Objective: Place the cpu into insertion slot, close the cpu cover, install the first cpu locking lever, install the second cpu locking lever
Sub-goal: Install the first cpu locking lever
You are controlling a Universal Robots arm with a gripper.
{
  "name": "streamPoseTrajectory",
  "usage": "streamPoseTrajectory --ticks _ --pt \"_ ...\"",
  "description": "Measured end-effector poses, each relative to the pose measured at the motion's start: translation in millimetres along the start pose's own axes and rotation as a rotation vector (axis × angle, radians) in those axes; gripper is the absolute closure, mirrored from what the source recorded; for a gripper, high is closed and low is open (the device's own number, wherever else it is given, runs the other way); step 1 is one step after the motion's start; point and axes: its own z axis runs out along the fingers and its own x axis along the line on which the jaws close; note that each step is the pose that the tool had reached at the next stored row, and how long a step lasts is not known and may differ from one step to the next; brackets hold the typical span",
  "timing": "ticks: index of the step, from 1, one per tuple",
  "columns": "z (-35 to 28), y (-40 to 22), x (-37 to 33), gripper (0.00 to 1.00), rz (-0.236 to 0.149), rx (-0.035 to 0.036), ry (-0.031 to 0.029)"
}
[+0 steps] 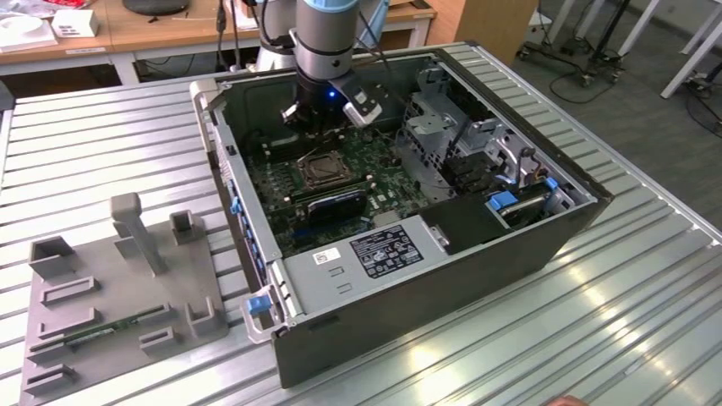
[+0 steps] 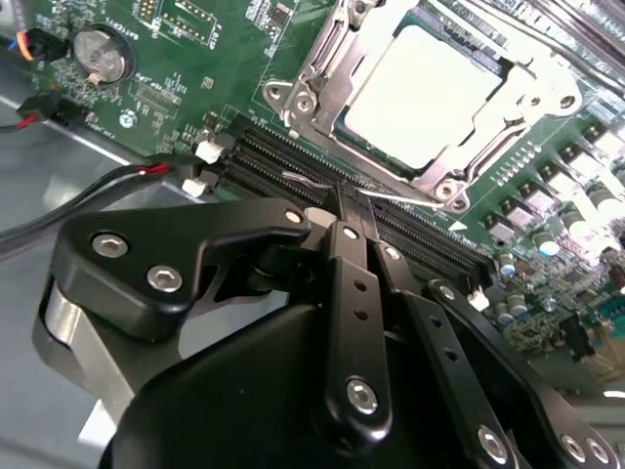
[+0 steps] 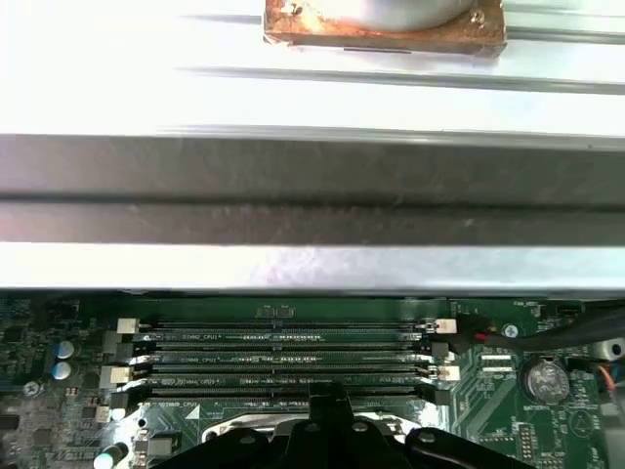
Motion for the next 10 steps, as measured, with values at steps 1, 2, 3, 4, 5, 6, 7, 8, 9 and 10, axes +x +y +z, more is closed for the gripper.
streamPoseTrajectory --ticks 1,2,3,4,5,6,7,8,9,10 --pt "-0.4 0.1 0.1 0.89 0.000 0.0000 -0.0002" --pt "-0.3 0.2 0.2 0.89 0.001 -0.0002 -0.0006" --pt "-0.3 0.2 0.3 0.89 0.002 -0.0001 -0.0013" --pt "-0.4 0.1 0.4 0.89 0.007 0.0002 -0.0025" --pt "-0.4 0.1 0.4 0.89 0.014 0.0006 -0.0044" --pt "-0.4 0.1 0.5 0.89 0.021 0.0008 -0.0064" --pt "-0.4 0.1 0.6 0.89 0.028 0.0009 -0.0084" --pt "-0.4 0.1 0.6 0.89 0.036 0.0012 -0.0105" --pt "-0.4 0.1 0.7 0.89 0.043 0.0013 -0.0124" --pt "-0.6 0.1 1.1 0.89 0.049 0.0011 -0.0140"
